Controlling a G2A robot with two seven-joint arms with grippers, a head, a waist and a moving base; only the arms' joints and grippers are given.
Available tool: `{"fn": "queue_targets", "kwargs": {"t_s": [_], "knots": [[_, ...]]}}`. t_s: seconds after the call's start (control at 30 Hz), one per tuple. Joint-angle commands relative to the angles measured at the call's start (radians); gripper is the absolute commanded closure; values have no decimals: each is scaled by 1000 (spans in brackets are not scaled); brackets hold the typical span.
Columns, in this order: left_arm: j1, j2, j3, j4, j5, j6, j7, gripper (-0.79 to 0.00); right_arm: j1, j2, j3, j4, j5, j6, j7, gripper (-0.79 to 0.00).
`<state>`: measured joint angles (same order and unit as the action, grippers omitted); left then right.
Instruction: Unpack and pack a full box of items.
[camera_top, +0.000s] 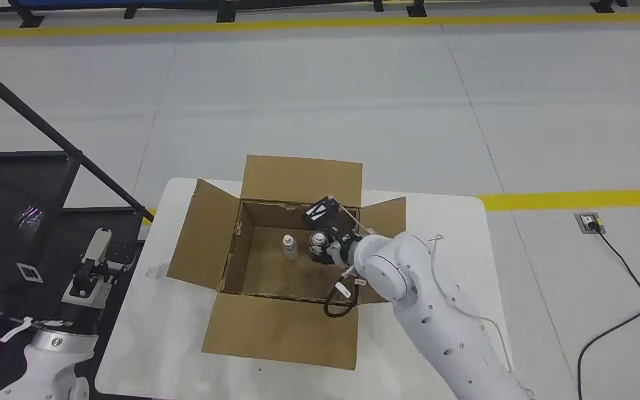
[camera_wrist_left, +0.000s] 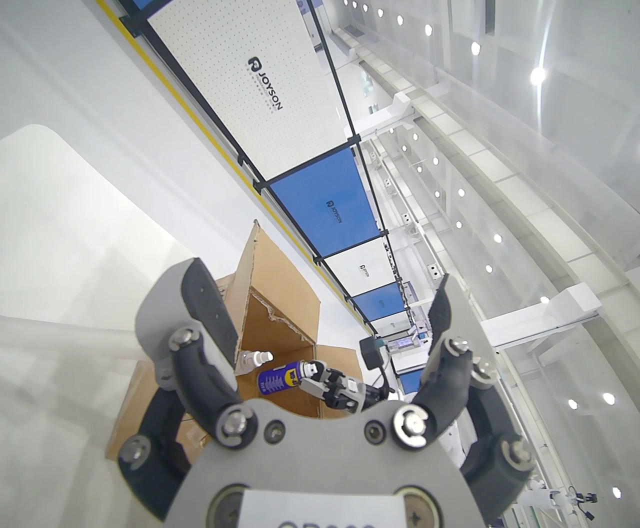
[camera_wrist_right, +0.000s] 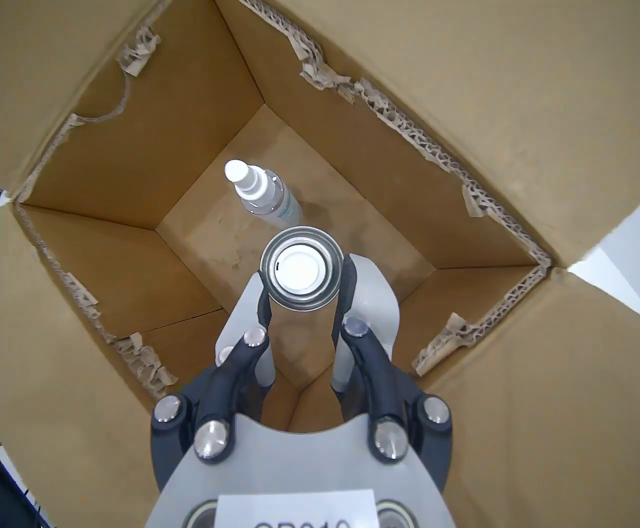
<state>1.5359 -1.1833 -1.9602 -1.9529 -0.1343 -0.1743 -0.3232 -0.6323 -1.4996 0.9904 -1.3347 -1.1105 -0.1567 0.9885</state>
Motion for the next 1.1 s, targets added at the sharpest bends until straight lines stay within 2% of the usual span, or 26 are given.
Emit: {"fn": "queue_targets", "kwargs": {"t_s": [0.0, 0.3, 0.37, 0.4, 0.6, 0.73, 0.77, 0.87, 0.93, 1.07], "knots": [[0, 0, 0, 0, 0, 0, 0, -785, 25, -6, -13, 63, 7, -2, -14, 0], [0, 0, 0, 0, 0, 0, 0, -785, 100, -33, -70, 238, 45, -21, -71, -6], [0, 0, 0, 0, 0, 0, 0, -785, 111, -37, -82, 257, 40, -23, -64, -277], [0, 0, 0, 0, 0, 0, 0, -785, 114, -39, -87, 262, 40, -29, -68, -314], [0, 0, 0, 0, 0, 0, 0, -785, 103, -40, -92, 246, 35, -27, -68, -394], [0, 0, 0, 0, 0, 0, 0, -785, 82, -35, -84, 194, 22, -23, -58, -511], [0, 0, 0, 0, 0, 0, 0, -785, 75, -33, -80, 173, 15, -21, -56, -563], [0, 0, -1, -4, 2, -1, 5, -785, 41, -23, -59, 81, 2, -24, -56, -677], [-1, 1, -2, 0, 40, 2, 19, -785, 7, -13, -35, -5, -15, -27, -51, -785], [-17, 3, 28, 18, 145, -3, 43, -785, -87, 11, 22, -209, -52, -29, -30, -785]]}}
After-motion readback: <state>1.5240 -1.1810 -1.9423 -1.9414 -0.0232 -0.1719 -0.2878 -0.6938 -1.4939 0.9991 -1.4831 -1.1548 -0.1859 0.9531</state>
